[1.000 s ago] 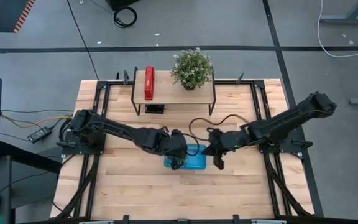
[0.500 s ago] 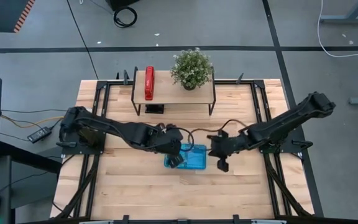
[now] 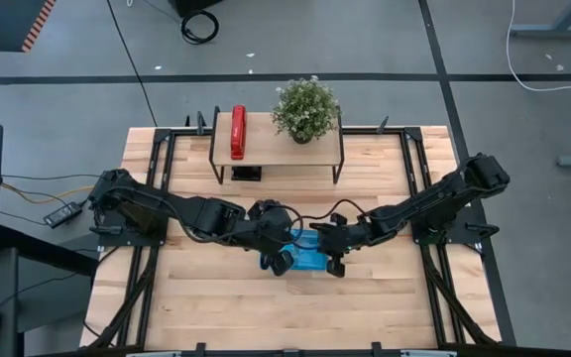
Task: Pack school essentials
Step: Close the blue supply box
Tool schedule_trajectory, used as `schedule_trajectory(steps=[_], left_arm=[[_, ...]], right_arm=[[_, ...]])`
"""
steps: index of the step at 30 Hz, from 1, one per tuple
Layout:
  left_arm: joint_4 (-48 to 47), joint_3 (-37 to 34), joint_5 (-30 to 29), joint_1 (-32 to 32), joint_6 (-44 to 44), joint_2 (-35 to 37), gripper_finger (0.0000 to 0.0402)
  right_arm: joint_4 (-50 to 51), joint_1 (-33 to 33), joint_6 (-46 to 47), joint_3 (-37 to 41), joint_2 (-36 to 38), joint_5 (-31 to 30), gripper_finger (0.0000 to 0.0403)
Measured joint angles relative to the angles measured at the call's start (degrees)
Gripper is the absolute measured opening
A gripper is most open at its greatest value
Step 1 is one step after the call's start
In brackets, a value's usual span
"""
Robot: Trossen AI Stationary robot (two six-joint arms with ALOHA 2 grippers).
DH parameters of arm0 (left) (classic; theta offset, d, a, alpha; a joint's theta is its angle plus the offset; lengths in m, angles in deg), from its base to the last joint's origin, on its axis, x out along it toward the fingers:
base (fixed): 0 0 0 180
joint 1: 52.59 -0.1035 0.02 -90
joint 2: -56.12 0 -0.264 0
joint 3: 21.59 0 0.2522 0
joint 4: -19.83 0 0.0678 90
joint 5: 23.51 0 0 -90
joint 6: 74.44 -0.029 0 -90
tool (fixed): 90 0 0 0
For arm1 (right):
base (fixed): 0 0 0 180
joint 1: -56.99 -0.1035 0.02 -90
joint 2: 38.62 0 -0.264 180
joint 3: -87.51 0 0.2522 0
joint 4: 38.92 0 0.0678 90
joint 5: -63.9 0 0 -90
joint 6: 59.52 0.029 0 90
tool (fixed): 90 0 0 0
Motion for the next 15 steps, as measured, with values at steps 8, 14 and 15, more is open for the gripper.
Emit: schedule_trajectory(steps=[8, 14, 15], left_arm=[[0.8, -0.1, 0.0, 0.2, -0.6, 0.0, 0.0006], [0.8, -0.1, 0.0, 0.0, -1.1, 0.0, 0.0010], [0.8, -0.1, 0.0, 0.0, -1.3, 0.0, 0.0012]], right_arm=[[-0.1, 2.1, -1.1, -0.1, 0.0, 0.4, 0.0006], [0.2, 3.2, -1.3, -0.1, 0.0, 0.7, 0.0006], [0.2, 3.2, -1.3, -0.1, 0.0, 0.8, 0.0006]])
